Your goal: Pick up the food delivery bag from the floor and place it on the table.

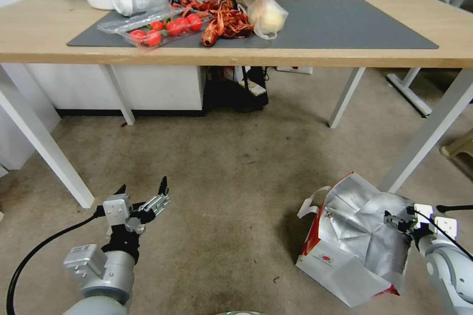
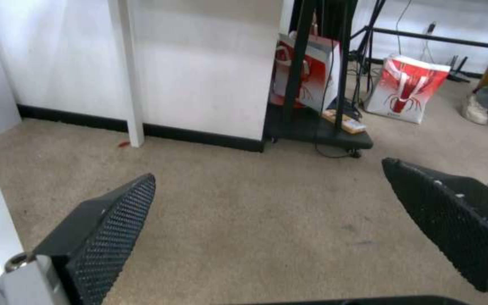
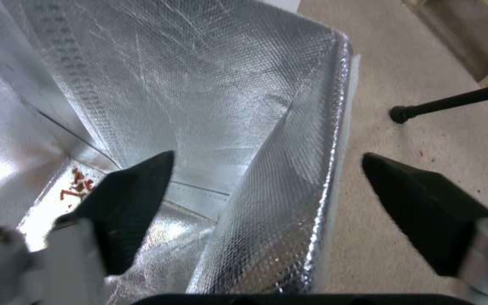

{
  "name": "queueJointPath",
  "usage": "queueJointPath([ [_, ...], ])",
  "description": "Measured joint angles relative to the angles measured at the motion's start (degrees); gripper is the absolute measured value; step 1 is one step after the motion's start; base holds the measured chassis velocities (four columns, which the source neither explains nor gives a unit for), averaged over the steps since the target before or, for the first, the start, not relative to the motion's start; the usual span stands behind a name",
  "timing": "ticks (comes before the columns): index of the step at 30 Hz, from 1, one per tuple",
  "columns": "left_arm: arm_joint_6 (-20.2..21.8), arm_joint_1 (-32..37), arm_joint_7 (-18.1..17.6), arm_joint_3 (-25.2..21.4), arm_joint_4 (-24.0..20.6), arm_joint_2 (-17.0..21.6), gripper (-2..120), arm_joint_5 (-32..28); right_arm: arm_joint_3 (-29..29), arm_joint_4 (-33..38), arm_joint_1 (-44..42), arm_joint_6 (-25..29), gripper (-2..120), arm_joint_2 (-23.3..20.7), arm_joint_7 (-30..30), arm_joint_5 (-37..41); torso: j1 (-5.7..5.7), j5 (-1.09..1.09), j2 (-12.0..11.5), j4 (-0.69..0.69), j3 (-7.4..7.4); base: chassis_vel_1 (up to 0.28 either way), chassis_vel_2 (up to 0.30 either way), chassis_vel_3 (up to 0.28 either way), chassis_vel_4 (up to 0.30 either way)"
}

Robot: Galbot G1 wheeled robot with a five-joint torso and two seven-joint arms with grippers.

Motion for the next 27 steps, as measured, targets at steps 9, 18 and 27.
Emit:
queueJointPath([
  [9,-0.37,-0.36,-0.33,-0.05,0.20,0.09,100,-0.84,-0.46,0.62,-0.43,1.07,48,0.53,-0.08,-0.01,0.00,-0.01,0.00,0.00,0.00,0.000,0.000,0.000,0.000],
  [18,-0.57,-0.21,-0.38,-0.47,-0.10,0.09,100,-0.93,-0.61,2.34,-0.92,1.05,18,0.85,-0.34,-0.27,0.00,0.00,0.00,0.00,0.00,0.000,0.000,0.000,0.000],
  [27,-0.75,-0.12,-0.38,-0.55,-0.50,0.11,100,-0.83,-0.44,2.36,-1.26,0.70,0,0.42,-0.46,-0.35,0.00,0.01,0.00,0.00,0.00,0.000,0.000,0.000,0.000],
])
